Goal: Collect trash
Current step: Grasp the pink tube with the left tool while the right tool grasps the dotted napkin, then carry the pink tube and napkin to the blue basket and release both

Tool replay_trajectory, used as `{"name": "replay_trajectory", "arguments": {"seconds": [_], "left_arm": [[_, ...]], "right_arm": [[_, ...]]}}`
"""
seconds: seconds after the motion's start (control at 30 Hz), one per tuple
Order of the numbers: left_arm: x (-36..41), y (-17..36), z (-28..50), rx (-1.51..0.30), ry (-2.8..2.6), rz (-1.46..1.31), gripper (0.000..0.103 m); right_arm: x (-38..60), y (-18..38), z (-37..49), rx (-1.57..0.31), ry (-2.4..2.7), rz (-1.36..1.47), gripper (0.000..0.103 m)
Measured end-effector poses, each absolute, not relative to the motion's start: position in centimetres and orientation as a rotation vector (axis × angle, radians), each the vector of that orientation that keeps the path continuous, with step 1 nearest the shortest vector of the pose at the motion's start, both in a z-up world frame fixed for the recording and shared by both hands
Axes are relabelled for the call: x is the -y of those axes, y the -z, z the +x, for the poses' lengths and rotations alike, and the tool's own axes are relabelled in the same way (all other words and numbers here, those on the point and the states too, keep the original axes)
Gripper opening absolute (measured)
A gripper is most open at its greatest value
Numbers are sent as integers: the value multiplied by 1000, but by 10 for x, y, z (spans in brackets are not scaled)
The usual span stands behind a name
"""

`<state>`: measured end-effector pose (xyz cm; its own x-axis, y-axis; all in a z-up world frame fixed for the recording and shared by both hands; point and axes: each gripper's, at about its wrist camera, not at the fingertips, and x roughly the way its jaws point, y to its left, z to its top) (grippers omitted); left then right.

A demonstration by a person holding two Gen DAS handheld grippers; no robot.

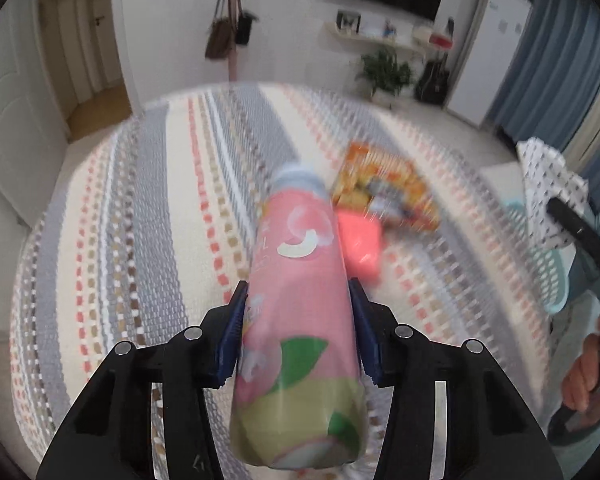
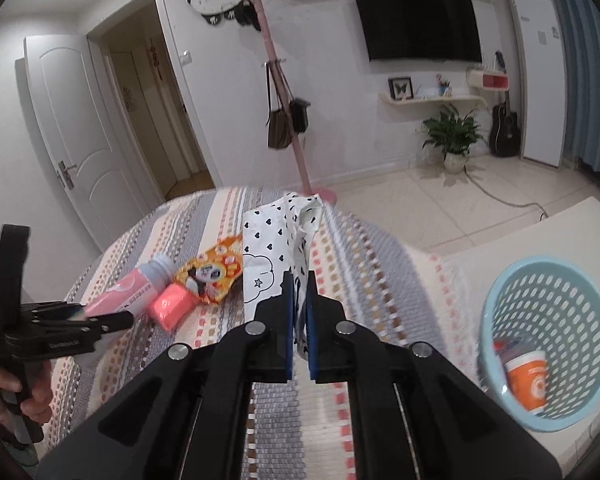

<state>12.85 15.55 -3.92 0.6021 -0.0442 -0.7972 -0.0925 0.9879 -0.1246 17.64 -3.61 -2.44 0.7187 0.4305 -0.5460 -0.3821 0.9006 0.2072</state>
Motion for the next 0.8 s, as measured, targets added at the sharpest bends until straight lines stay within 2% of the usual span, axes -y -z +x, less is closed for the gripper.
{"name": "replay_trajectory", "arguments": {"seconds": [0.2,0.43,0.8], "left_arm": [[-111,-12,126,-773,74,-149,47],[-29,-42,158,-680,268,-127,47],[96,-10,224,-744,473,-100,47]], "right_arm": [[66,2,172,-560,-400,114,4],[134,-9,176,-528,-263,170,4],[260,40,203,-657,-59,333,4]]}}
